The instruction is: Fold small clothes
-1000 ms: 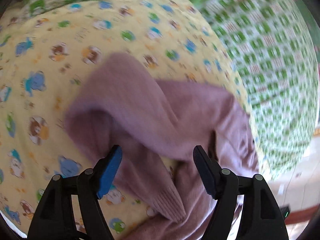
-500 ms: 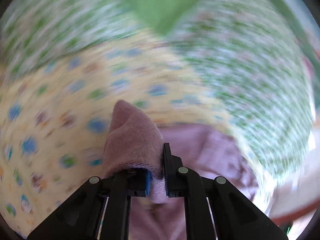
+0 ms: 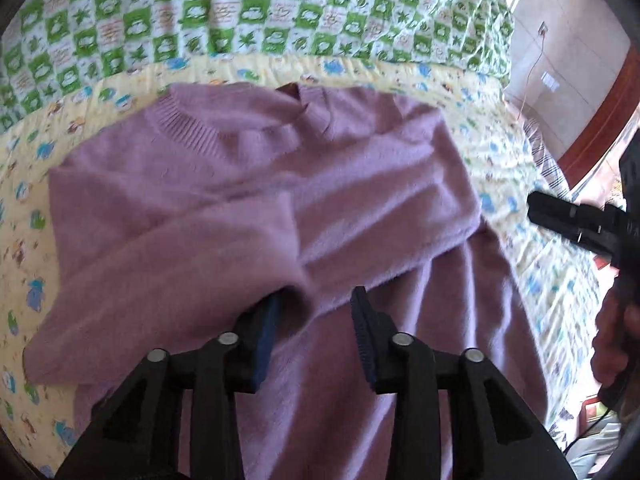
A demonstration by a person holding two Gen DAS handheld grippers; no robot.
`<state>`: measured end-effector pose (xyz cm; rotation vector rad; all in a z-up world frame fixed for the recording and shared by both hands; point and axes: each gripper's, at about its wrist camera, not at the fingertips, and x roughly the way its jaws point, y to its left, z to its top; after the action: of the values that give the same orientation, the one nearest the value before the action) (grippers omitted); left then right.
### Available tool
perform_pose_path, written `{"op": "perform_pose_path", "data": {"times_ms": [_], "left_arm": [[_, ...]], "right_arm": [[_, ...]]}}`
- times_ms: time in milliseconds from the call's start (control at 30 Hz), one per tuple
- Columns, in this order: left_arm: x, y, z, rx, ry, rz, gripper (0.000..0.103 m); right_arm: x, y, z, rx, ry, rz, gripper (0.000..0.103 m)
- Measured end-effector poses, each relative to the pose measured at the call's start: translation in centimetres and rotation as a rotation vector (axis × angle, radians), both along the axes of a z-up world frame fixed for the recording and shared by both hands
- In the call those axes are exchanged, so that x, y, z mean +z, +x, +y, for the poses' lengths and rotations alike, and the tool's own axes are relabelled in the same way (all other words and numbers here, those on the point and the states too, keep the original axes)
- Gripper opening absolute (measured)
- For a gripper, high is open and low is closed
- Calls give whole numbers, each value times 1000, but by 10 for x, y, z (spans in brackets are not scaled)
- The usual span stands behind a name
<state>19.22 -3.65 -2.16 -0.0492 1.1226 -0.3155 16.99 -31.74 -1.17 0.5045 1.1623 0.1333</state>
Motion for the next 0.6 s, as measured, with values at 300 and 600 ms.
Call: {"op": "perform_pose_path", "data": {"times_ms": [300, 600], "left_arm": [[-19, -57, 110, 203, 76, 33, 61], [-37, -77, 156, 298, -4, 60, 61]], "right_arm": [[8, 22, 67, 247, 50, -72, 66], [14, 17, 250, 862, -27, -268, 73]]}}
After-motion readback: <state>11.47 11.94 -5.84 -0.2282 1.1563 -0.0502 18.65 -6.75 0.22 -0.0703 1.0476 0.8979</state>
